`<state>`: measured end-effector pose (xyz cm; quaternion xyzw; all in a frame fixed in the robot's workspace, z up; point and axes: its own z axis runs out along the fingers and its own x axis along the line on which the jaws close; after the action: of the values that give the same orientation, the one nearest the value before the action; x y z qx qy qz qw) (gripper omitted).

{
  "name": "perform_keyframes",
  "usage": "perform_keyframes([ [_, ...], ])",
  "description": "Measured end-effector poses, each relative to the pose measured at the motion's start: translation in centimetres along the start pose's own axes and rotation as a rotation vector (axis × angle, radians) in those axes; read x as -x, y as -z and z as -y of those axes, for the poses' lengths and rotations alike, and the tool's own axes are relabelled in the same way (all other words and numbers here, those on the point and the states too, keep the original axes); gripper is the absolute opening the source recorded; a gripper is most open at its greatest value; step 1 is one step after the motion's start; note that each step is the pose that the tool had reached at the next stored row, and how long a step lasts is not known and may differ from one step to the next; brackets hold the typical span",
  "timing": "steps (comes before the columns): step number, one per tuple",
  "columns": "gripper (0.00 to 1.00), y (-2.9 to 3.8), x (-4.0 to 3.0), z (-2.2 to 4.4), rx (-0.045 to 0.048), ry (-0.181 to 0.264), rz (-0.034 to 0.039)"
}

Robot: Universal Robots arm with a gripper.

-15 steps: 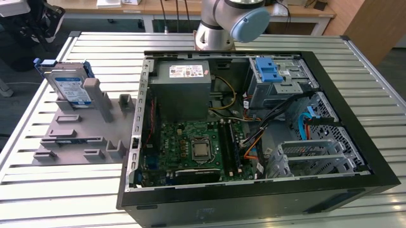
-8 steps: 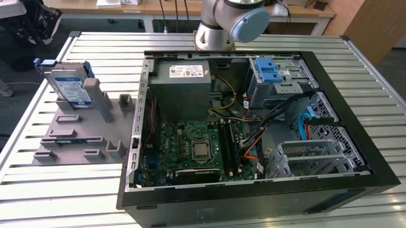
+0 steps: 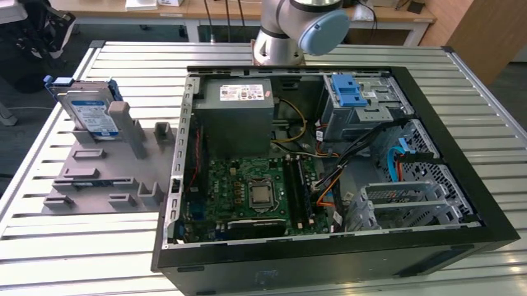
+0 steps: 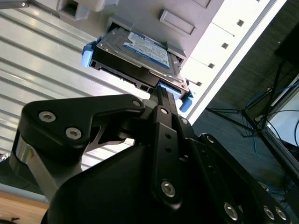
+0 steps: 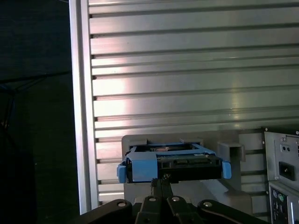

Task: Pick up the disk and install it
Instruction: 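Reach for the disk, then pick up the disk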

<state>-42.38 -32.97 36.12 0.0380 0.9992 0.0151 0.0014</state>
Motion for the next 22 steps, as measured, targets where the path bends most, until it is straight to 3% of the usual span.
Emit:
perform_keyframes([
  [14, 0.11, 0.01, -0.08, 0.00, -0.0001, 0.007, -0.0004],
  [22, 0.11, 0.00, -0.08, 0.00, 0.0001, 0.054, -0.0016],
])
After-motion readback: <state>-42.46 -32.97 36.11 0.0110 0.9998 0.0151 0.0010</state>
